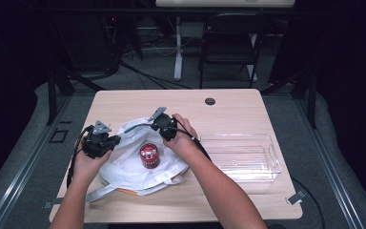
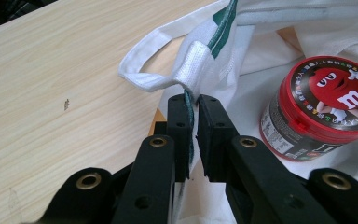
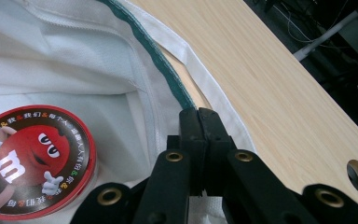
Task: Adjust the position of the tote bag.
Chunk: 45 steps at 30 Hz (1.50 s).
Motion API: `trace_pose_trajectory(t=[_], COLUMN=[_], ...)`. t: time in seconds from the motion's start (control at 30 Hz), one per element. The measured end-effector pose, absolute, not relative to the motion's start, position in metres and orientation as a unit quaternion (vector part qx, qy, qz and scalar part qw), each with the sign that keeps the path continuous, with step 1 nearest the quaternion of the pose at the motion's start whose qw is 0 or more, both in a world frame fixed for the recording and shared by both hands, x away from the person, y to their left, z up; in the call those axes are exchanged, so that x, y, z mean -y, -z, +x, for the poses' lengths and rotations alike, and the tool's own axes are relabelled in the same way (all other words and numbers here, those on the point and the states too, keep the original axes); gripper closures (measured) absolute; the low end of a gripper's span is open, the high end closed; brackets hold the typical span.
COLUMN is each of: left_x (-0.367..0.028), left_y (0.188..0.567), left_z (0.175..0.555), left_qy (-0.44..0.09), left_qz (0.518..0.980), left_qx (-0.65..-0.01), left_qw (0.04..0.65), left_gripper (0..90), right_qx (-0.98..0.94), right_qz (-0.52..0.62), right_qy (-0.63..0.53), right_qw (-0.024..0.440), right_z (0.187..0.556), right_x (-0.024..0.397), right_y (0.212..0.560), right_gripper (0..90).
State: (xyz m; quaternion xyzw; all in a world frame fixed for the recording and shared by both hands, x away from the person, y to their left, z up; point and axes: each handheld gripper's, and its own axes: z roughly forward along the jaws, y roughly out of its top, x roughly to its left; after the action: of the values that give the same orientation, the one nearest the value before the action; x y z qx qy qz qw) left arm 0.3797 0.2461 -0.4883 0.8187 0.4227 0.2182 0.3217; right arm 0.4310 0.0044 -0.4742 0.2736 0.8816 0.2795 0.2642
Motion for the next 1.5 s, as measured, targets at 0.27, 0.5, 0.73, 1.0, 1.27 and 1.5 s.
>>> trace_pose_trajectory(t=[0.27,0.5,0.73,1.0,1.27,1.5], left_x=[-0.245,-0.243,-0.242,-0.241,-0.240,-0.241], left_y=[0.491,0.494,0.497,0.499,0.500,0.500], left_z=[0.381,0.382,0.384,0.384,0.385,0.384], left_qy=[-0.213,-0.210,-0.206,-0.202,-0.202,-0.201], left_qz=[0.820,0.822,0.824,0.825,0.825,0.823], left_qx=[-0.426,-0.427,-0.428,-0.431,-0.431,-0.434], left_qw=[0.318,0.313,0.307,0.305,0.305,0.308], left_gripper=[84.0,84.0,84.1,84.2,84.2,84.2], right_qx=[-0.882,-0.884,-0.886,-0.890,-0.890,-0.882], right_qz=[0.277,0.277,0.277,0.278,0.281,0.295], right_qy=[-0.273,-0.271,-0.267,-0.260,-0.260,-0.280], right_qw=[0.265,0.261,0.257,0.252,0.247,0.239], right_z=[0.432,0.433,0.433,0.434,0.434,0.433], right_x=[-0.006,-0.007,-0.008,-0.008,-0.008,-0.003], right_y=[0.479,0.482,0.484,0.488,0.488,0.483], right_gripper=[89.9,89.9,89.9,89.8,89.7,81.7])
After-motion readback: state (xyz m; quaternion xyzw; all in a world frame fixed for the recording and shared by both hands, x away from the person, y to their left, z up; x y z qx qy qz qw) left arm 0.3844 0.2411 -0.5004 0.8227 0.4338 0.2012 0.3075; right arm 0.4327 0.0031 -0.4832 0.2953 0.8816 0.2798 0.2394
